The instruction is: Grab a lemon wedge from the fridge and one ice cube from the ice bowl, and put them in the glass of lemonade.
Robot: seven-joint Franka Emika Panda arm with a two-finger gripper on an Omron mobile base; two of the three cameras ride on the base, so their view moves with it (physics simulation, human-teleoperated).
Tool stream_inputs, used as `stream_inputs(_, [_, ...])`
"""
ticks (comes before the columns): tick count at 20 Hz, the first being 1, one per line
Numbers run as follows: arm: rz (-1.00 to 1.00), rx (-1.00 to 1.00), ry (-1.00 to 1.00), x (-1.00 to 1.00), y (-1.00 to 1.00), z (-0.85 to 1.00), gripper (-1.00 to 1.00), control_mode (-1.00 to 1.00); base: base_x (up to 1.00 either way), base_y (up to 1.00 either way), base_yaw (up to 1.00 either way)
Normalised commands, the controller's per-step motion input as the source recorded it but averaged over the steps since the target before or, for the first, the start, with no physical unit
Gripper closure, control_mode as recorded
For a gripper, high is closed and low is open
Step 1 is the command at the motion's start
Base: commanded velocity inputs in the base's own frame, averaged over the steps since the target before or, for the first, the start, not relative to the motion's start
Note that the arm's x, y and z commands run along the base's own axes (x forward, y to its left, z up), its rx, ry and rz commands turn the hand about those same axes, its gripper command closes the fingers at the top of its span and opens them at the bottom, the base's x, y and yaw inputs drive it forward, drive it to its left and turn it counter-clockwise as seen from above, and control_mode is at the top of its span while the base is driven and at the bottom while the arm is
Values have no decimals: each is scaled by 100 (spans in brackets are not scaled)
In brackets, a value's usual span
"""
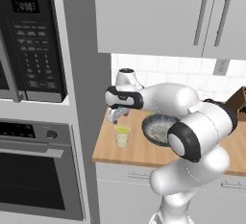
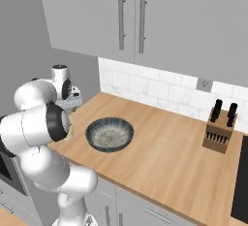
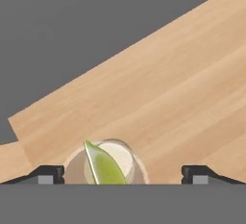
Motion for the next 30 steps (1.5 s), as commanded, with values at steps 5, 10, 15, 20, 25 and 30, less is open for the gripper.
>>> stream_inputs(5, [-8, 0, -14, -47, -37, 0, -100, -100, 0, 0, 0])
stream_inputs(10, [-3, 1, -13, -47, -43, 0, -100, -100, 0, 0, 0])
stream_inputs(15, [-6, 2, -4, -71, -83, 0, -100, -100, 0, 0, 0])
stream_inputs(20, [-2, 0, 0, -5, -10, 0, -100, -100, 0, 0, 0])
stream_inputs(25, [0, 6, -1, 0, 7, -28, -100, -100, 0, 0, 0])
stream_inputs(30, [0, 0, -6, -2, 7, -39, -100, -100, 0, 0, 0])
